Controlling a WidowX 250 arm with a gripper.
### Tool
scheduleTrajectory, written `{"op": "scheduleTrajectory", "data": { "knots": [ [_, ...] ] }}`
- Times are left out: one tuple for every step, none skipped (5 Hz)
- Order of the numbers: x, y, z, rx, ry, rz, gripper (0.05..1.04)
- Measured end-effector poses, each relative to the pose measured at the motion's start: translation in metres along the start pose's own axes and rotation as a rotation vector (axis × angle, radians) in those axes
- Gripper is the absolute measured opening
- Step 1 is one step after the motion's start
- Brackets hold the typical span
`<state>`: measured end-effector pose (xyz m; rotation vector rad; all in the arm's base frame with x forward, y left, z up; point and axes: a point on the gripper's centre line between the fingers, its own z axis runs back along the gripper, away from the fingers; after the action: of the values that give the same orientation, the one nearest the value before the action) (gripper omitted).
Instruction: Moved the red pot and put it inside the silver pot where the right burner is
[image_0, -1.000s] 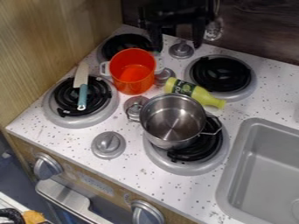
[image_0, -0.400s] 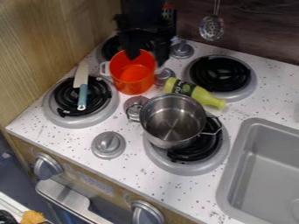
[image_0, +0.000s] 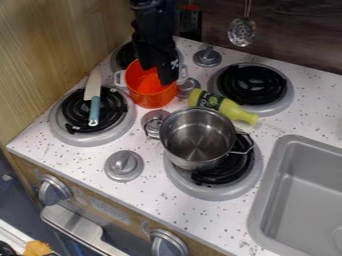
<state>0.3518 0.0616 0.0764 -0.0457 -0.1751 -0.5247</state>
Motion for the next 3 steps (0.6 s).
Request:
{"op": "scheduleTrajectory", "data": {
  "knots": [
    [-0.003,0.001,-0.011,0.036,-0.028,-0.107,1.001],
    [0.000,0.004,-0.017,0.069,-0.063,-0.130,1.001],
    [-0.001,0.008,-0.030,0.095,-0.088,-0.131,1.001]
  ]
}}
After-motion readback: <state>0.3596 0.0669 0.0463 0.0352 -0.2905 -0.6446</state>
